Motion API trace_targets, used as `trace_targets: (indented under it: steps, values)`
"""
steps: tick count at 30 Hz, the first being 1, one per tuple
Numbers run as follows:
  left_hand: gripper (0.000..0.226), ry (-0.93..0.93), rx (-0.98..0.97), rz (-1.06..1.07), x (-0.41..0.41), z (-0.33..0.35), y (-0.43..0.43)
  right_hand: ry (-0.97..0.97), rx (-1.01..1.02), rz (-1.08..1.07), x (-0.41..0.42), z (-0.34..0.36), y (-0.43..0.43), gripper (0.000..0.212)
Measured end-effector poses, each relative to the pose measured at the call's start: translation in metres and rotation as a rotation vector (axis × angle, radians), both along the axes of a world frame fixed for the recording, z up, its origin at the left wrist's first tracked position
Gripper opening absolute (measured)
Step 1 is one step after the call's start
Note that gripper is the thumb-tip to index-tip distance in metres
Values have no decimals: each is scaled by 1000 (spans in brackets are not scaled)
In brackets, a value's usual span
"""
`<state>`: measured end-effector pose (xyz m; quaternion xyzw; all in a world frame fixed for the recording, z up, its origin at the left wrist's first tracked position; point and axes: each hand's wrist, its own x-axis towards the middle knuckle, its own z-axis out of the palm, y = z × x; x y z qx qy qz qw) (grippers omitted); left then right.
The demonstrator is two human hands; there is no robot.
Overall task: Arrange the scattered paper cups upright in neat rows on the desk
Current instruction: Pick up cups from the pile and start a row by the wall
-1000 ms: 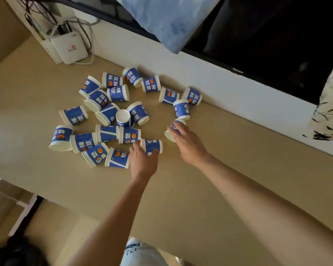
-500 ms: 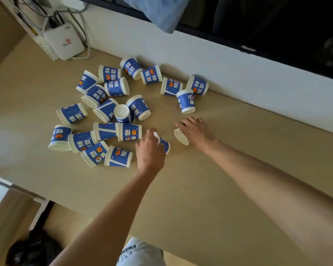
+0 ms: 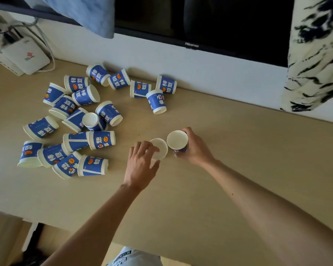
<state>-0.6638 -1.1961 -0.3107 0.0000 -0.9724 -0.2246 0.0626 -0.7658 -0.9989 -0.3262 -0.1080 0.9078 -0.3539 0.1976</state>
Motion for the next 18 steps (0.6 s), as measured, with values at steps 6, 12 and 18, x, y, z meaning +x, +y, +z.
trace_targets:
  steps: [6,12,18]
  values:
    - [127,-205,185,132,-12,-8,3,45,-130,-61,11,-8,3,70]
    - [85,-195,333,127,-21,-18,18,41,-210,-81,15,-12,-2,74]
    - [78,-170,301,31,-26,-8,42,21,-321,-205,24,-10,26,68]
